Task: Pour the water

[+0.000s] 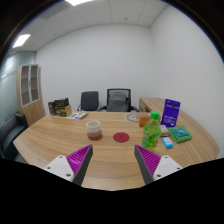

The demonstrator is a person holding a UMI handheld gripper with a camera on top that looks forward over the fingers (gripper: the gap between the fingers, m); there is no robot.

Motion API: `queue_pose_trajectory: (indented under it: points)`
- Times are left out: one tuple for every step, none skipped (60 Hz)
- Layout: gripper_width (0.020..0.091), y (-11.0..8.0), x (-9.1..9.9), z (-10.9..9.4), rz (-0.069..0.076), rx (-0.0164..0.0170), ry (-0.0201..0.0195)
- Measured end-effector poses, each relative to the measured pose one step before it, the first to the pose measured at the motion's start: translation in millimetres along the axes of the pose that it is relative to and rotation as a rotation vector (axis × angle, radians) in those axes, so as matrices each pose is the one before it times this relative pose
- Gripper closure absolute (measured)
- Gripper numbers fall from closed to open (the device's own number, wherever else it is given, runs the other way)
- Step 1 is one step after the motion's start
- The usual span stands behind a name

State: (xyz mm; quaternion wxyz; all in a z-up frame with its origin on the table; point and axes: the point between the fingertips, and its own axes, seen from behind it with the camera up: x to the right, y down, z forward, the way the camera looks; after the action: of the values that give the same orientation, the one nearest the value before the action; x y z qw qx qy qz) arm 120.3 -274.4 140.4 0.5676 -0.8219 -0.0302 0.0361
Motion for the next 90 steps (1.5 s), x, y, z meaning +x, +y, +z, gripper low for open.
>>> queue_pose_trajectory:
  points:
    - [0.0244,1.38,7.67,-0.83,0.0018,-0.0027,0.0211]
    - [0.0245,1.87,10.04,-1.27,0.002,-0.00128,0.02143]
    - [0.0244,1.82,9.51,-0.22,0.002,-0.00131,0.02032]
    - [0.0248,1.45,9.15,0.23,0.0014,-0.00068,0.01746]
    - [0.025,1.8,10.23,1.88,0.0017,-0.00031,0.01387]
    - [0.0251,-3.41,-5.45,2.14,0.0031,-0.00245,0.01394]
    - [0.0253,7.32,26.15,7.23,0.0035,0.00248,0.00707]
    - [0.0256,2.1,10.32,4.04,0.0027,-0.00088,0.00998]
    - [0.0262,1.16,8.51,4.82,0.0035,0.00129,0.0071]
    - [0.0264,0.98,7.3,5.18,0.0046,0.00217,0.00522]
    - [0.0264,1.1,6.34,5.71,0.005,0.00139,0.00357]
    - [0.0265,1.67,5.84,6.32,0.0039,-0.0011,0.00237]
    - [0.0265,1.87,5.14,6.74,0.0029,-0.00314,0.00101]
    - [0.0266,1.89,4.34,6.59,0.0022,-0.0048,-0.00077]
    - [0.0264,1.4,3.77,6.59,0.0015,-0.00368,-0.00162]
    - [0.0265,-0.29,2.98,6.48,-0.0029,-0.00008,-0.00342]
    - [0.0263,-1.47,2.53,6.53,-0.0076,0.00541,-0.00432]
    - [0.0261,-2.16,2.14,6.27,-0.0098,0.0099,-0.00434]
    - [0.0264,-2.06,2.31,6.08,-0.0098,0.01233,-0.00309]
    - [0.0263,-1.9,2.3,6.37,-0.0076,0.01223,-0.00154]
    - [0.0262,-1.13,1.81,6.26,-0.0042,0.00999,-0.00161]
    - [0.0264,-0.44,1.2,6.4,-0.0017,0.00755,-0.00305]
    - [0.0265,-0.12,0.13,6.08,-0.0003,0.00591,-0.00553]
    - [0.0264,0.08,-1.05,6.24,0.0016,0.00519,-0.0079]
    - [0.0266,0.3,-0.96,5.61,0.0046,0.00318,-0.00896]
    - [0.0266,0.43,-0.41,5.41,0.0063,0.00127,-0.00672]
    - [0.0267,0.11,0.19,5.03,0.0066,0.00179,-0.00335]
    - [0.0267,-0.09,0.27,4.98,0.0057,0.00351,-0.00169]
    - [0.0268,0.01,0.28,4.49,0.0053,0.00314,-0.00184]
    - [0.0272,0.08,-0.14,4.1,0.0043,0.00204,-0.00266]
    - [0.0276,0.34,-0.12,3.8,0.001,0.00171,-0.00244]
    - [0.0282,-0.15,-0.03,3.12,-0.0011,0.00347,-0.00194]
    - [0.03,-0.8,-0.14,2.82,-0.0015,0.00598,-0.00066]
    - [0.0321,-0.96,-0.02,2.4,-0.0008,0.00718,-0.00064]
    - [0.0351,-1.09,0.7,2.43,0.0007,0.00795,0.00295]
    - [0.0379,-1.36,0.85,2.28,0.0009,0.00932,0.00487]
    - [0.0408,-0.72,0.9,2.25,0.0011,0.00826,0.00472]
    - [0.0439,0.05,0.44,1.99,0.0018,0.00456,0.00283]
    - [0.0473,0.51,-0.64,1.73,0.0018,0.00123,-0.00016]
    - [0.05,0.15,-1.14,1.08,0.001,0.00146,-0.00192]
    - [0.0538,-0.73,-2.16,1.04,0.0022,0.00532,-0.00605]
    - [0.0542,-0.19,-0.22,0.39,0.0024,0.00166,-0.00061]
    - [0.0543,-0.65,1.21,0.23,-0.0008,0.00221,0.00556]
    - [0.0552,-0.44,0.25,0.1,-0.0007,0.00346,0.00309]
    - [0.0562,0.67,0.58,0.43,-0.0017,-0.00025,0.0031]
    - [0.0564,0.13,-0.53,-0.05,-0.001,0.0004,0.00082]
    - [0.0578,-0.32,-0.67,-0.18,-0.0018,0.0027,-0.0005]
    - [0.0603,-0.29,0.1,-0.13,-0.0034,0.00303,0.00079]
    - [0.0629,0.12,-0.07,0.04,-0.0017,0.00175,0.00074]
    - [0.0645,0.09,-0.23,-0.02,0.0005,0.00143,0.00043]
    - [0.0668,0.05,-0.2,0.11,-0.0006,0.00082,0.00016]
    - [0.0696,0.27,0.44,0.44,-0.0029,-0.00063,0.00207]
    - [0.0717,-0.67,1.25,0.17,-0.0039,0.00178,0.00381]
    - [0.074,-0.62,0.93,0.22,-0.0017,0.00415,0.00339]
    - [0.074,0.08,0.48,0.32,0.0005,0.00253,0.00269]
    - [0.0742,-0.07,0.08,0.1,0.0015,0.00207,0.00304]
    - [0.0768,-0.4,0.65,0.17,0.0,0.00265,0.00352]
    - [0.0768,-0.59,-0.82,-1.08,-0.0026,-0.00265,0.00563]
    - [0.0767,0.38,0.11,0.1,-0.0014,0.00037,0.0029]
    - [0.0767,-0.25,-0.4,0.08,-0.0022,0.0007,0.00166]
    - [0.0767,-0.39,-0.56,0.1,-0.004,0.00016,0.00055]
    - [0.0767,-0.28,-0.21,0.2,-0.0039,0.00006,0.0012]
    - [0.0768,-0.23,0.01,0.3,-0.0031,-0.00077,0.00239]
    - [0.0768,0.23,0.43,0.53,-0.0026,-0.00189,0.00299]
    - [0.0767,-0.58,1.31,1.59,-0.0016,-0.00303,0.00243]
    - [0.0768,0.52,-0.07,-0.54,-0.0042,-0.00282,0.00234]
    - [0.0769,0.39,-1.86,-0.51,-0.0071,-0.00212,0.00459]
    - [0.0769,0.62,-0.28,0.21,-0.0074,-0.00353,0.00185]
    - [0.0769,0.45,0.24,-0.04,-0.0074,-0.00472,0.0027]
    - [0.0768,0.35,0.51,0.03,-0.0077,-0.00464,0.00463]
    - [0.0767,0.25,0.49,0.17,-0.0097,-0.00529,0.00613]
    - [0.0768,0.09,0.64,0.35,-0.0118,-0.00627,0.0053]
    - [0.0768,0.11,0.08,0.87,-0.0125,-0.00809,0.00486]
    - [0.0767,-0.14,-0.27,0.72,-0.0134,-0.01017,0.00383]
    - [0.0767,-1.35,-0.71,1.04,-0.0122,-0.00972,0.00317]
    - [0.0767,-1.66,-2.2,-0.06,-0.0169,-0.00736,0.0066]
    - [0.0767,-1.2,-0.5,0.83,-0.02,-0.00617,0.00459]
    - [0.0768,-1.24,-0.76,1.14,-0.0231,-0.00879,0.00553]
    - [0.0767,-1.38,-0.82,1.38,-0.0262,-0.00985,0.00612]
    - [0.0767,-2.1,-1.3,1.49,-0.0274,-0.00701,0.00516]
    - [0.0768,-3.31,-1.99,1.62,-0.0274,-0.00349,0.00284]
    - [0.0768,-3.87,-2.54,1.82,-0.0276,-0.00205,-0.00046]
    - [0.0769,-3.48,-2.67,2.09,-0.0282,-0.0045,-0.00093]
    - [0.0768,-3.08,-2.75,2.72,-0.0313,-0.00776,0.00001]
    - [0.0769,-1.4,-0.43,4.49,-0.0339,-0.00885,-0.00369]
    - [0.0768,-3.44,-4.37,2.0,-0.0345,-0.00792,-0.00071]
    - [0.0767,-4.28,-3.32,3.13,-0.0357,-0.00482,-0.00516]
    - [0.0769,-4.42,-3.36,3.14,-0.0361,-0.00252,-0.00534]
    - [0.0769,-4.57,-2.65,3.31,-0.0379,-0.00297,-0.00417]
    - [0.0768,-4.3,-2.34,3.24,-0.04,-0.00567,-0.00243]
